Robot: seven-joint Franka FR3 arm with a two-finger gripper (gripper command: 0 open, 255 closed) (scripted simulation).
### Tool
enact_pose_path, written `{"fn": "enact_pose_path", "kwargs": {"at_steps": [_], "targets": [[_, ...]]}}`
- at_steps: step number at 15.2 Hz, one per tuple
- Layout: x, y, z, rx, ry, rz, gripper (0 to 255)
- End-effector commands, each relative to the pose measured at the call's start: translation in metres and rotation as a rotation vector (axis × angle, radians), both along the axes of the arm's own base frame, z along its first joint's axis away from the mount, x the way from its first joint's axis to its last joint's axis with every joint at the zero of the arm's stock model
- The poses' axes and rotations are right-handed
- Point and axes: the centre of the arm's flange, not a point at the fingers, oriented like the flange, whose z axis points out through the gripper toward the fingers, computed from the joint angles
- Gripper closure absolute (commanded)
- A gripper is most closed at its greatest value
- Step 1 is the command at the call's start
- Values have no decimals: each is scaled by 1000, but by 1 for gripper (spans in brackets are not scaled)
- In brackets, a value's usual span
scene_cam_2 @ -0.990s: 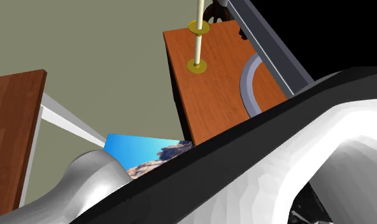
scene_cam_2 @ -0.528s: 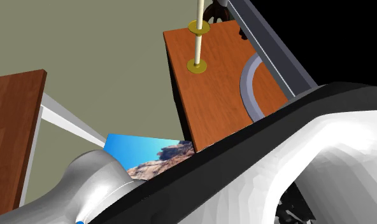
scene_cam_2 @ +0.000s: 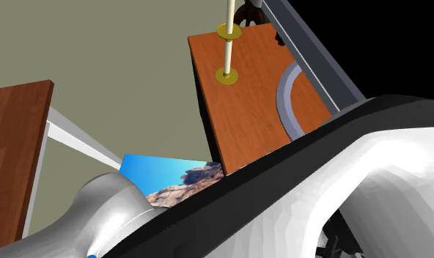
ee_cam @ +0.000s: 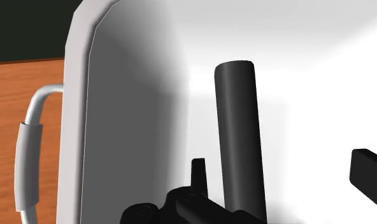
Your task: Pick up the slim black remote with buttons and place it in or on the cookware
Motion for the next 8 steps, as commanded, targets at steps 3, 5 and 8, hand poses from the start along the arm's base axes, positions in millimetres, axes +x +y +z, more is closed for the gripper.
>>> {"fn": "enact_pose_path", "kwargs": {"at_steps": [3,5,8], "targets": [[1,-6,26,0,0,0,0],[2,-11,49,0,0,0,0],[2,-11,49,0,0,0,0]]}}
